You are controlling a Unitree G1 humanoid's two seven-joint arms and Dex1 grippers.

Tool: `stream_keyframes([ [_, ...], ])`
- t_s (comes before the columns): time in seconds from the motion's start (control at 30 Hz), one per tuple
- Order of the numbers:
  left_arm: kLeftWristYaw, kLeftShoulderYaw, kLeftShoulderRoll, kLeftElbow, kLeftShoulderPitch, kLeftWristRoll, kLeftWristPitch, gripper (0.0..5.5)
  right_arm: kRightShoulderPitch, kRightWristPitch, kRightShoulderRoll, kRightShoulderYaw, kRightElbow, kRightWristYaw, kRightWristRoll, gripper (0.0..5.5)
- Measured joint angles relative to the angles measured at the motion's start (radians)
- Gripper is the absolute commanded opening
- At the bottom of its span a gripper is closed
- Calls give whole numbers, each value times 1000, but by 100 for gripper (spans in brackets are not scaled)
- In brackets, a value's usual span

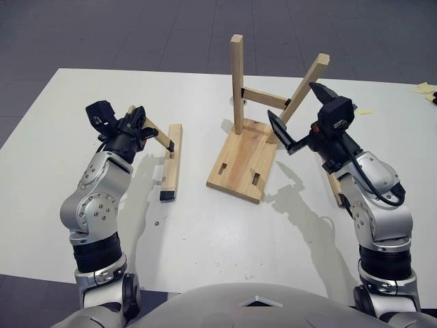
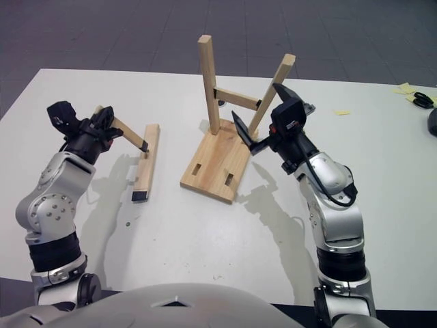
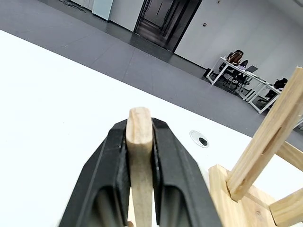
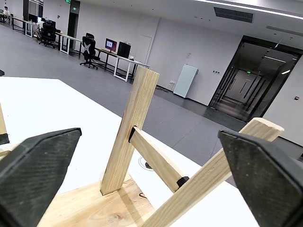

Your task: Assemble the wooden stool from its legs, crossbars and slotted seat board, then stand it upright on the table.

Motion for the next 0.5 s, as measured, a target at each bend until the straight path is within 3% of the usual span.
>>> stream_keyframes([
  [0.5,-89,-58,-48,109,18,165,-131,42,-2,-1,1,0,17,0,-8,540],
])
